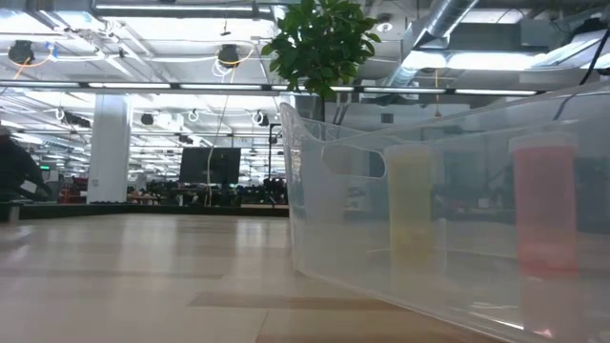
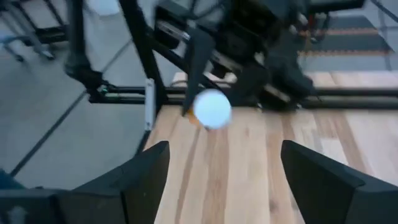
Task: Pick and place medicine bottles into bin by pill shape (circle, oval)
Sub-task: Put the small orange pill bottle into the left transparent bin
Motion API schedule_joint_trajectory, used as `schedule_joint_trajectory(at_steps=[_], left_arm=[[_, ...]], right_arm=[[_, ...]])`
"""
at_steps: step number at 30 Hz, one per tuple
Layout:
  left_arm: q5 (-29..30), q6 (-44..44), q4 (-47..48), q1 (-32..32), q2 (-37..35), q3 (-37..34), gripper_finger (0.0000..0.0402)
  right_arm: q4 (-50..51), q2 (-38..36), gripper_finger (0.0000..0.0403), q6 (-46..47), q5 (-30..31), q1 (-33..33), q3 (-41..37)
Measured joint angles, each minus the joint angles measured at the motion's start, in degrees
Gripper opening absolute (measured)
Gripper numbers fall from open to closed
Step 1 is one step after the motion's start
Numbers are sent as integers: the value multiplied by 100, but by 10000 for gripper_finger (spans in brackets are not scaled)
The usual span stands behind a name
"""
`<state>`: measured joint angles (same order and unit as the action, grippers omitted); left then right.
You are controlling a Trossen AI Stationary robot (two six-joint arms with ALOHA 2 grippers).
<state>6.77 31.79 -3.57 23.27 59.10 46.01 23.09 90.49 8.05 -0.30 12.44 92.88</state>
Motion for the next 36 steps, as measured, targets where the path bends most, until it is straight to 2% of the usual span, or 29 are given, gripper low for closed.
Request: schedule_joint_trajectory(at_steps=[4, 12, 36], left_arm=[[-173, 135, -41, -3, 106, -1, 99], [-290, 260, -209, -4, 264, 5, 99], [-663, 601, -562, -56, 393, 1, 99]], right_arm=[[-513, 79, 317, -183, -371, -95, 25], [-708, 435, 317, -352, -882, -87, 7], [-863, 547, 317, -355, -1272, -28, 5]])
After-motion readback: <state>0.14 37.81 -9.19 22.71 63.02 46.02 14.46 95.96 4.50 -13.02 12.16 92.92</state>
